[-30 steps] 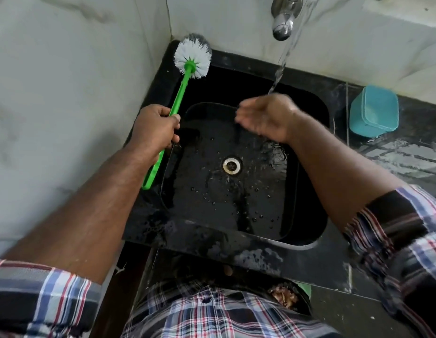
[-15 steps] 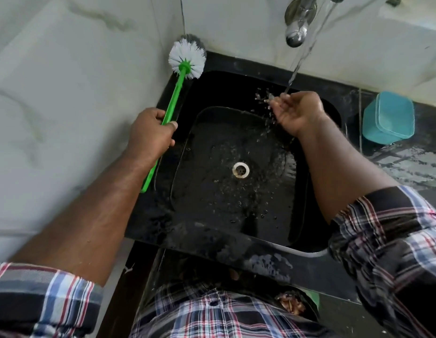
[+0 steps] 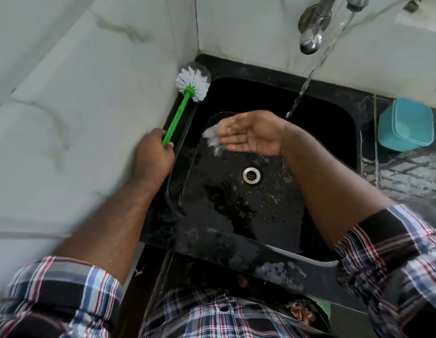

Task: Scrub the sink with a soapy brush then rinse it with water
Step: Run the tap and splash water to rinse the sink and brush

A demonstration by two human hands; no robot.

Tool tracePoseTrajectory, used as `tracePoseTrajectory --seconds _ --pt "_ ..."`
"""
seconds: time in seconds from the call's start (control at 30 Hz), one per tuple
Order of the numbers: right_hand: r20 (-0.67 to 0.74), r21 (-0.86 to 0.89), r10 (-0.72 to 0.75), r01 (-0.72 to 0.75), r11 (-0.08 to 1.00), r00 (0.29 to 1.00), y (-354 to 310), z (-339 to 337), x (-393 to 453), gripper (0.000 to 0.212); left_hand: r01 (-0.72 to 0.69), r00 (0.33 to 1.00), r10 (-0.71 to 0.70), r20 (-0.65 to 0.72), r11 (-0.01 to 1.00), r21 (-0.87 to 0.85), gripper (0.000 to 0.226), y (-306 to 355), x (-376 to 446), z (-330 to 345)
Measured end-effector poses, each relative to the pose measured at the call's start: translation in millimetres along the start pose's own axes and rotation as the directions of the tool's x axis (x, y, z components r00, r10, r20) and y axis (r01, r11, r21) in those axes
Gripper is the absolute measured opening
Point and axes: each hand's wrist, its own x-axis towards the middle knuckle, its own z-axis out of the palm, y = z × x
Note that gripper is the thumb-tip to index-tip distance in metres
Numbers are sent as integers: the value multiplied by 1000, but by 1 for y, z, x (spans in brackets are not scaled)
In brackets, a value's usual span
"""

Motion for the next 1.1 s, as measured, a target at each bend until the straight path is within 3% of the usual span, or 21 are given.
tracePoseTrajectory --seconds 0.07,0.2,0.33,0.5,0.6,0.67,0.73,0.87,0.97,1.03,1.1 --pt "-11 -8 14 -14 1000 1000 8 1 -4 30 -5 1000 5 -4 1000 24 35 -1 0 2" --pt "-301 135 -20 64 989 953 16 -31 -6 23 5 1000 -4 -29 1000 27 34 0 -2 3" --pt "-492 369 -31 240 898 870 5 -69 -12 21 9 999 -10 -40 999 -36 32 18 -7 5" --pt "-520 526 -43 360 771 853 -27 -74 -23 22 141 978 -90 188 949 -283 26 70 -11 27" --pt "-435 349 -73 242 906 898 -38 -63 -39 21 298 937 -132 325 789 -538 20 108 -17 44" --pt "-303 143 -89 138 980 949 -42 -59 -57 25 415 897 -135 420 584 -698 12 137 -20 57" --pt "-267 -4 -126 130 992 956 -48 -65 -72 27 494 861 -81 503 370 -787 7 167 -19 71" --pt "-515 -75 -215 207 976 829 -61 -90 -85 25 583 813 -56 580 105 -806 18 214 -14 99" --pt "-578 -127 -279 253 959 767 -70 -95 -87 17 609 791 -11 611 -69 -790 15 239 -17 108" --pt "-584 -198 -354 295 935 730 -78 -92 -86 12 609 792 23 610 -101 -787 12 246 -19 111" --pt "-625 -315 -443 312 896 642 -94 -92 -81 10 601 799 45 600 -100 -793 8 248 -21 110"
